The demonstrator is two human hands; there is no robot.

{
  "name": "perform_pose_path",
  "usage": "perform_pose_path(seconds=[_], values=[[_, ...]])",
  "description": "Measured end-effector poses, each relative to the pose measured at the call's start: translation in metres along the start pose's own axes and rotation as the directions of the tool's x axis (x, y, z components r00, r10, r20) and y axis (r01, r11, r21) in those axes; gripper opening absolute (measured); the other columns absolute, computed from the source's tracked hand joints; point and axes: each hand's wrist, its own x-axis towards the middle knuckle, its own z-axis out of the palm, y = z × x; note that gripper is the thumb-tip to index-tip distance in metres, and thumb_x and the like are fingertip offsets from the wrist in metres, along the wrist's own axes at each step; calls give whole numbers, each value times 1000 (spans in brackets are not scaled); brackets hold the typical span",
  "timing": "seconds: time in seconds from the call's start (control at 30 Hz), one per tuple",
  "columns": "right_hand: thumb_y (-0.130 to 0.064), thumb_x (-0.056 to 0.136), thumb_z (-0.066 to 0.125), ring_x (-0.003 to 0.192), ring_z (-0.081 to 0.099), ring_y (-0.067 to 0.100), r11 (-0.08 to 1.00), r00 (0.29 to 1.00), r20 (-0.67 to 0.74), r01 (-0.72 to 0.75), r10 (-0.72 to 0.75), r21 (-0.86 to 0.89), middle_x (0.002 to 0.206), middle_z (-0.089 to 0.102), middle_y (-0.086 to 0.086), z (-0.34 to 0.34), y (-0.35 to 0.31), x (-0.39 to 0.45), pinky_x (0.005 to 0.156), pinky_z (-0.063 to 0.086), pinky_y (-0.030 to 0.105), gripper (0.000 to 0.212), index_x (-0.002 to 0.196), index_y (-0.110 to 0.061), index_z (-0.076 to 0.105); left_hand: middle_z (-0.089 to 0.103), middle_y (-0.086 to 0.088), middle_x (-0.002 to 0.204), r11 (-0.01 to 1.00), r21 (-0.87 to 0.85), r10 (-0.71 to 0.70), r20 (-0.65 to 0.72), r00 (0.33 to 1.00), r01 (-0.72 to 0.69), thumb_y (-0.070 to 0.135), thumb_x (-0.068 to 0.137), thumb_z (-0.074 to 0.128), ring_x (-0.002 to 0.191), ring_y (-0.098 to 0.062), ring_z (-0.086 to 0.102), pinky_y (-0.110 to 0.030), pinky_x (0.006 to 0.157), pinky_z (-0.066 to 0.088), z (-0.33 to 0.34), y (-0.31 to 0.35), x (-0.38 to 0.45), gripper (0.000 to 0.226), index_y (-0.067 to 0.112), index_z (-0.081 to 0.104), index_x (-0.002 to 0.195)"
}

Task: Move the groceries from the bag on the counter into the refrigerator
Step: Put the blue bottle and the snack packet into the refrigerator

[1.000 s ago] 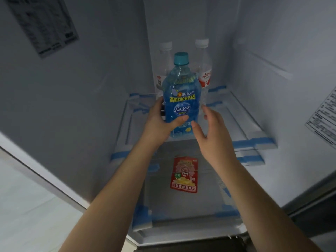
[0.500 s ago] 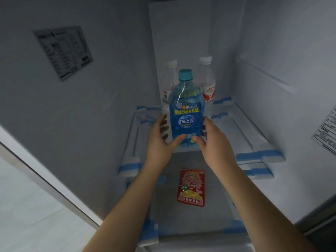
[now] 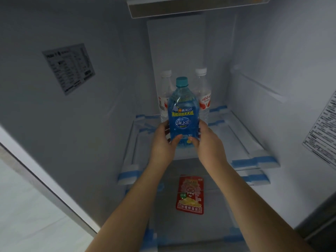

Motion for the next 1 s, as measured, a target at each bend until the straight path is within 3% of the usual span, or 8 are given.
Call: perform_pose_path(seconds=[0.1,0.33,0.4,0.5,0.67,0.83,1.0], values=[[-21,92,64,107,64,28,1000,1000,16,-13,13,-7,124,64,11,-1,-3,1,86,54,42,58,144,-17,38,54,12,118,1000,5,-11,6,1000,11,12,89,69,101,12,52,-18,91,49,1,-1,2,50,15,46,133],[-24,97,55,94,65,25,995,996,79,-42,49,-89,112,67,10,-6,-6,-10,73,51,33,47,140,-16,38,57,5,130,995,97,-39,82,996,31,20,95,60,115,-7,54,-30,98,47,-4,3,-7,52,21,39,143],[-24,97,53,94,65,22,997,996,80,-45,50,-65,109,66,6,-11,-9,-27,73,50,30,49,143,-18,36,56,-2,136,975,214,-72,86,994,52,33,98,53,120,-14,53,-30,99,44,-12,2,-14,50,21,40,144],[-28,98,52,105,63,21,997,995,98,-25,33,-79,122,62,4,-24,-13,-51,82,50,30,55,148,-22,30,49,-4,145,942,334,-76,102,992,38,42,99,47,129,-17,47,-24,100,35,-26,5,-34,53,17,39,145],[-30,101,47,126,52,18,996,992,126,9,2,-86,143,52,3,-44,-9,-71,101,42,29,50,148,-18,35,52,-18,140,714,678,115,129,985,-173,49,93,41,132,-36,44,-49,108,37,-41,2,-74,62,6,49,137],[-40,101,37,136,44,24,972,985,159,98,-64,-214,149,45,8,-41,-12,-101,110,35,37,55,149,-14,35,34,-9,155,534,818,51,221,974,-214,54,94,25,146,-27,23,-43,118,14,-47,5,-115,66,18,35,148],[-42,101,35,144,31,27,944,981,182,124,-70,-306,154,37,10,-27,-10,-137,115,24,41,55,149,-15,35,36,-10,154,450,857,33,264,964,-251,48,92,19,146,-28,25,-47,118,16,-51,2,-148,64,19,37,146]])
